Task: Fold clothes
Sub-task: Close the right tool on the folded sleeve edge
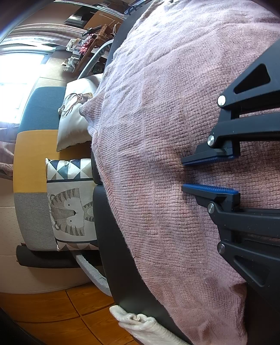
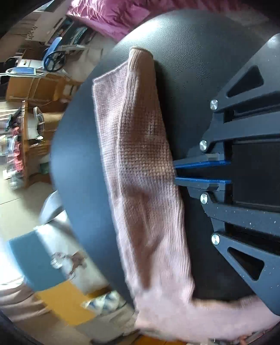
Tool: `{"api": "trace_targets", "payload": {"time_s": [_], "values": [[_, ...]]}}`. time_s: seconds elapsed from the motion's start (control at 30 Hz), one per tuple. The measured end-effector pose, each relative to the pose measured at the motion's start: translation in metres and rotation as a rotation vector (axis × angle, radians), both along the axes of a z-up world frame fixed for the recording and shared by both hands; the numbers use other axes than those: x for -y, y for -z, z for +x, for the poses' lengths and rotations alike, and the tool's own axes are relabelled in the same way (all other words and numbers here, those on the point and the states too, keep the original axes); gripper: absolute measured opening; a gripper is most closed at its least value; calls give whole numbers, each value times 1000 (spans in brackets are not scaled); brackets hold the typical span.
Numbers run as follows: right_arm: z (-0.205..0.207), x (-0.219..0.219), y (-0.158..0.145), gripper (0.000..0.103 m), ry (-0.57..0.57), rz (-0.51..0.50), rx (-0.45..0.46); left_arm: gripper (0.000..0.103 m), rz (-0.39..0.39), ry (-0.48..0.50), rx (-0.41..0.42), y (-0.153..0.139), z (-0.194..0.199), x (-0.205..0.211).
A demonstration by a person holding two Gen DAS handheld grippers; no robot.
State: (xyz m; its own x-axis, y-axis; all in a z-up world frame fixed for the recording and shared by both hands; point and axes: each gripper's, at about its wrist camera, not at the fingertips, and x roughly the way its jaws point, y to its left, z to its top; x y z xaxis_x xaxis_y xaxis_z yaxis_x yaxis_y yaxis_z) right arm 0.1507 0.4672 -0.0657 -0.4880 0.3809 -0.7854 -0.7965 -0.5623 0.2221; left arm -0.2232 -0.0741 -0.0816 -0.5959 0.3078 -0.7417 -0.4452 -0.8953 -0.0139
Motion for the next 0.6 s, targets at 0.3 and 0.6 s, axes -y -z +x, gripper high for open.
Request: {"api": "trace_targets", "payload": {"time_s": [0.3, 0.6], "values": [[41, -34, -22, 25, 134, 17, -36, 14, -151, 113, -100, -19, 30, -65], [12, -56, -10, 29, -55, -52, -43, 17, 35, 651, -83, -63, 135, -313]]}}
